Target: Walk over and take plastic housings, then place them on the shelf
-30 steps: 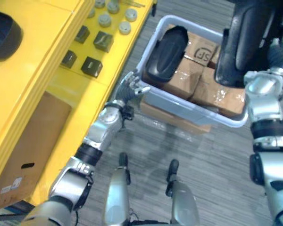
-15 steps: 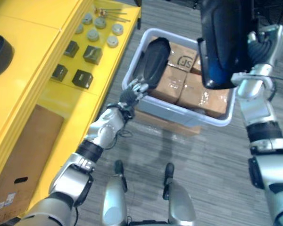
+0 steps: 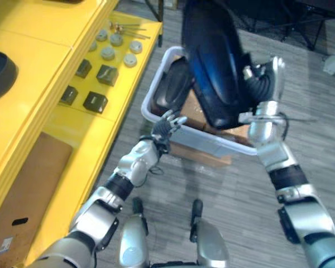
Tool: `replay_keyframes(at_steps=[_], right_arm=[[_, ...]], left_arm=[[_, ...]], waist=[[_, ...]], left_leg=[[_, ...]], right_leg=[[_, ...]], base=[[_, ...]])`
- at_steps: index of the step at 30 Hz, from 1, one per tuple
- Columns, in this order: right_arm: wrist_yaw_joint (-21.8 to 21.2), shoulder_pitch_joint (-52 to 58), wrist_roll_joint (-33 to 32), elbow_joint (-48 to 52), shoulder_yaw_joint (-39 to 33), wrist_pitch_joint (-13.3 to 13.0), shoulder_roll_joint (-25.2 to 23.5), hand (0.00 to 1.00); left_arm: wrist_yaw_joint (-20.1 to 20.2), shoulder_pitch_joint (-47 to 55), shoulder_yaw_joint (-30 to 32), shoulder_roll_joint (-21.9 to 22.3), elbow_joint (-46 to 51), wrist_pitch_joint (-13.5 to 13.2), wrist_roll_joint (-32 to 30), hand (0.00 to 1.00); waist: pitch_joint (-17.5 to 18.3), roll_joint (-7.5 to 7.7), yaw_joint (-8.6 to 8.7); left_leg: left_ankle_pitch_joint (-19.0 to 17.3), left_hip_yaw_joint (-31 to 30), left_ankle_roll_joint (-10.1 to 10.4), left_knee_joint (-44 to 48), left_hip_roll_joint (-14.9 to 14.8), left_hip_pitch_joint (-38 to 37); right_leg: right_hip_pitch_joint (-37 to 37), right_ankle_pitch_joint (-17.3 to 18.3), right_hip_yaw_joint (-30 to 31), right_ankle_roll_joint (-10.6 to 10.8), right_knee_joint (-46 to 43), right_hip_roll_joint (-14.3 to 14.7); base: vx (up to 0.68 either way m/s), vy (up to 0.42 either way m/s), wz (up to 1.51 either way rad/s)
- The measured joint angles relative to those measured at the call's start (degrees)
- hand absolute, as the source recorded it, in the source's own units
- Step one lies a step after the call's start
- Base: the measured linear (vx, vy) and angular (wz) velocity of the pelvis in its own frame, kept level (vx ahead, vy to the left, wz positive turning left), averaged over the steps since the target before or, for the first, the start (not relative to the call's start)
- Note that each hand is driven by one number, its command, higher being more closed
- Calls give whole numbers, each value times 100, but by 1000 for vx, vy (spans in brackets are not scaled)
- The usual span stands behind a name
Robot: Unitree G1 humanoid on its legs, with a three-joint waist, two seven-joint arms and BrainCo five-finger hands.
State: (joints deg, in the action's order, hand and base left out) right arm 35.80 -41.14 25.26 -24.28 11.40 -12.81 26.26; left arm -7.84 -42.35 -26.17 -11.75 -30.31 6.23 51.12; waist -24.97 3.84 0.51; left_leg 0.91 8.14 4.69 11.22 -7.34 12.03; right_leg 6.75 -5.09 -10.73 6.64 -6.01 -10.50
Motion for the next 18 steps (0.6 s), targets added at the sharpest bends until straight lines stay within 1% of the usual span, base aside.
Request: replay_keyframes(at_steps=[4, 6, 10, 12, 16, 17, 18], right_arm=[[-77, 152, 101, 143, 118, -124, -81, 100], [-97, 241, 144, 167, 146, -217, -181, 100], [-233, 346, 256, 248, 322, -223, -251, 100], [-324, 518, 260, 347, 434, -264, -337, 100], [-380, 673, 262, 335, 580, -263, -498, 100], [-408, 707, 263, 333, 611, -264, -542, 100], [-448, 740, 267, 317, 631, -264, -572, 100]], left_arm=[[-10, 105, -4, 59, -60, -56, -2, 0], [-64, 202, -13, 111, -61, -143, 16, 0], [-61, 211, -128, 132, -64, -294, 86, 0], [-24, 218, -153, 163, -64, -450, 365, 0], [76, 288, -162, 208, -64, -605, 853, 0], [174, 368, -167, 243, -65, -692, 1038, 100], [213, 445, -173, 284, -65, -740, 1227, 100]], waist=[[20, 34, 2], [20, 35, 1], [20, 36, -11], [34, 57, -30], [86, 144, -37], [97, 161, -37], [106, 174, -36]], left_leg=[[74, 28, 41, -119, 3, -65], [83, 31, 50, -147, 3, -116], [85, 33, 54, -192, 5, -171], [88, 38, 58, -244, 6, -222], [129, 38, 66, -307, 15, -262], [129, 42, 66, -314, 19, -277], [129, 42, 66, -325, 28, -296]], right_leg=[[-4, -1, -1, 1, 28, 2], [-43, -1, -4, 1, 45, 7], [-84, 0, -8, 1, 61, 9], [-120, 9, -9, 3, 63, 10], [-126, 18, -13, 4, 75, 10], [-137, 22, -12, 7, 75, 6], [-153, 32, -15, 12, 75, -3]], base=[[0, 0, 0], [0, 0, 0], [0, 0, 0], [0, 0, 0], [0, 0, 0], [0, 0, 0], [0, 0, 0]])
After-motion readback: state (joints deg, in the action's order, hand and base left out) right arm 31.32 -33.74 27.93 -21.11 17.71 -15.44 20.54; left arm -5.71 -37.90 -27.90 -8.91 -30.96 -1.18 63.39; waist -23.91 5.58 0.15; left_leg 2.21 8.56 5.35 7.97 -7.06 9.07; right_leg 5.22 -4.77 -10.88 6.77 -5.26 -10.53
